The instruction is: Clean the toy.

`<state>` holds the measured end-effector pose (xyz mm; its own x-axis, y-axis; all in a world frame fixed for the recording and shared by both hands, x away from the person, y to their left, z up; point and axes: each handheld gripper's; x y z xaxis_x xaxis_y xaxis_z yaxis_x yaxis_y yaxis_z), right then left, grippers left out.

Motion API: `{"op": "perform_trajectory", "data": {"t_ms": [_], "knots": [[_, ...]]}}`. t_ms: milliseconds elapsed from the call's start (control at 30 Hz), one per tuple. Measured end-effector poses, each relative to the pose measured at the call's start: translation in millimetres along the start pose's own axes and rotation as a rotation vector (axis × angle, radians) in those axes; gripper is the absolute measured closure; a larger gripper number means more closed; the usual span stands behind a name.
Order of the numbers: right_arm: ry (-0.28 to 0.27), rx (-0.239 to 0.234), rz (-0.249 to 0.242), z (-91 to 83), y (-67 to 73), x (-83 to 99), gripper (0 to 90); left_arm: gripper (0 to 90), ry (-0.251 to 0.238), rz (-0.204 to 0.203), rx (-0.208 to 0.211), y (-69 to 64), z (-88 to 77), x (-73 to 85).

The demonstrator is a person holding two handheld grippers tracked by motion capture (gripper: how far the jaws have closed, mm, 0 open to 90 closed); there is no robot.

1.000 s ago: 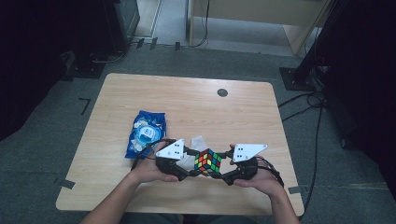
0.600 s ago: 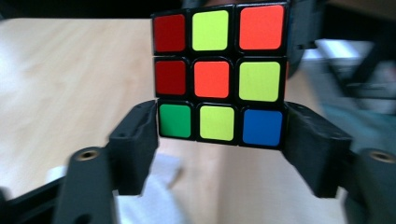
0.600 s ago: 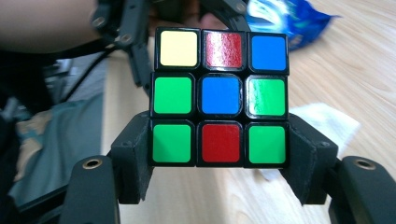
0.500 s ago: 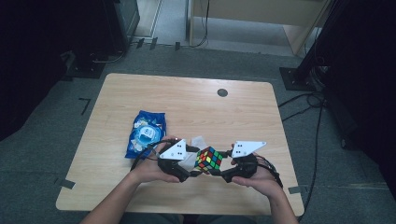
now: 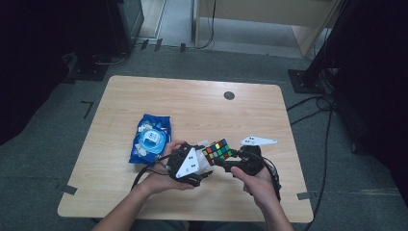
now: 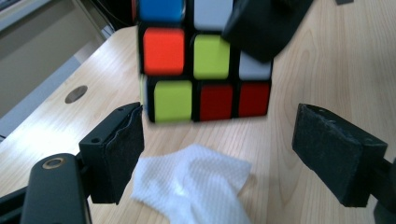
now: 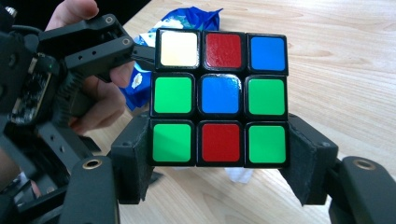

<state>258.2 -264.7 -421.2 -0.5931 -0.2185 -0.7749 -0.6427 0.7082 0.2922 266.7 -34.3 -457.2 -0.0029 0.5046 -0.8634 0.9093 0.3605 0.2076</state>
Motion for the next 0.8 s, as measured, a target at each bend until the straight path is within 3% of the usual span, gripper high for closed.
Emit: {"op": "perform_trajectory", "data": {"t_ms": [167,433,667,800], "knots": [[0.016,0.044,0.009,4.8,12.9,-3.1,35.2,18.2,-0.015,-0.014,-0.031,-2.0,4.4,0.5],[0.030,0.078,0.060,12.6,18.7,-4.2,35.1,31.0,-0.005,-0.005,-0.143,-8.0,11.2,3.6],[0.043,0.080,0.095,16.9,18.1,-3.7,35.1,31.6,-0.003,-0.039,-0.150,-8.6,12.0,6.6],[0.042,0.039,0.111,17.4,15.0,-2.8,34.4,34.4,-0.024,-0.087,-0.100,-4.4,4.9,9.2]]}}
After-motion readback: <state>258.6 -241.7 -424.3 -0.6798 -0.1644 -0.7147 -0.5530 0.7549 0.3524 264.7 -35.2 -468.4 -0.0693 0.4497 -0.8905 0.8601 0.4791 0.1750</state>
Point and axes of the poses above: each handheld gripper's, and its own axes: z roughly forward along the jaws, x roughly out of its underside, y roughly to its left, and after that the axes turned 7 degrees about -z, right-handed
